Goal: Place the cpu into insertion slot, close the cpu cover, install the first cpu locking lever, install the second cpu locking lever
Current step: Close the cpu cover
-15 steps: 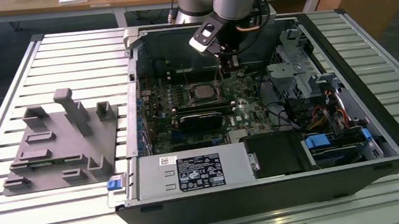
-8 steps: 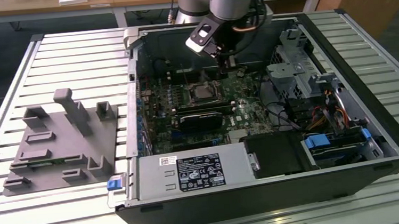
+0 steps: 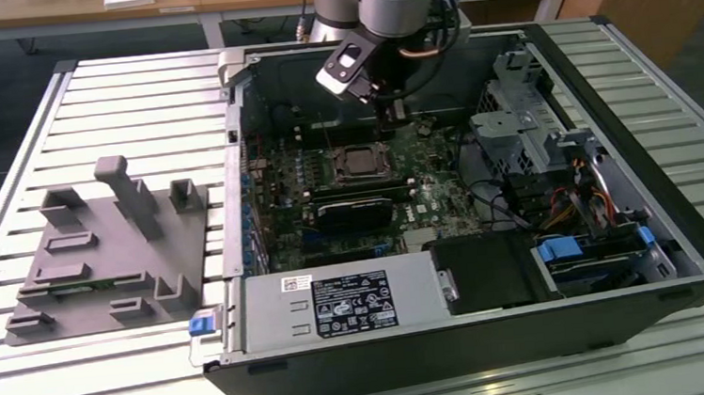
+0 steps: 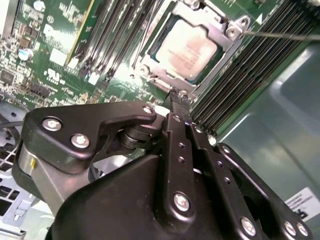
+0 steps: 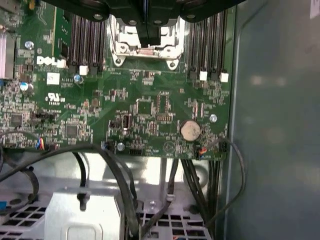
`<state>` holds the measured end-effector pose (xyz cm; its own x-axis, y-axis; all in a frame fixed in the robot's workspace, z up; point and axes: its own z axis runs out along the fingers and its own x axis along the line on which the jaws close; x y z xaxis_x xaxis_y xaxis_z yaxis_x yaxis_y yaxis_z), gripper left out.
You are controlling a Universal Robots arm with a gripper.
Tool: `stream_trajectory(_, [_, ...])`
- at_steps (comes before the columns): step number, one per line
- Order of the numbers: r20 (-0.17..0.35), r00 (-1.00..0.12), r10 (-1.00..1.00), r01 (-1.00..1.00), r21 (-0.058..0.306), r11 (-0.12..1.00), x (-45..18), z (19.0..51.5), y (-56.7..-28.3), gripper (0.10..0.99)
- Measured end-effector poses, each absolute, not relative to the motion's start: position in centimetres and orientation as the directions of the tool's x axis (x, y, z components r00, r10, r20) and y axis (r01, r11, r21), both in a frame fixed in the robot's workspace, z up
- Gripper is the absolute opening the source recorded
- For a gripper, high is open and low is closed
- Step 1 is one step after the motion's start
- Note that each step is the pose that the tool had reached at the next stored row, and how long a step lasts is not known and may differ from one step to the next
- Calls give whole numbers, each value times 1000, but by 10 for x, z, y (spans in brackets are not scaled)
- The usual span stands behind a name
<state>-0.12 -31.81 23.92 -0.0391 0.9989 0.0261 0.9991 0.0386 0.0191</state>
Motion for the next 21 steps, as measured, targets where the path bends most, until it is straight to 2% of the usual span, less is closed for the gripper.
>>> stream_trajectory(21, [26, -39, 999, 999, 14, 39, -29, 219, -320, 114])
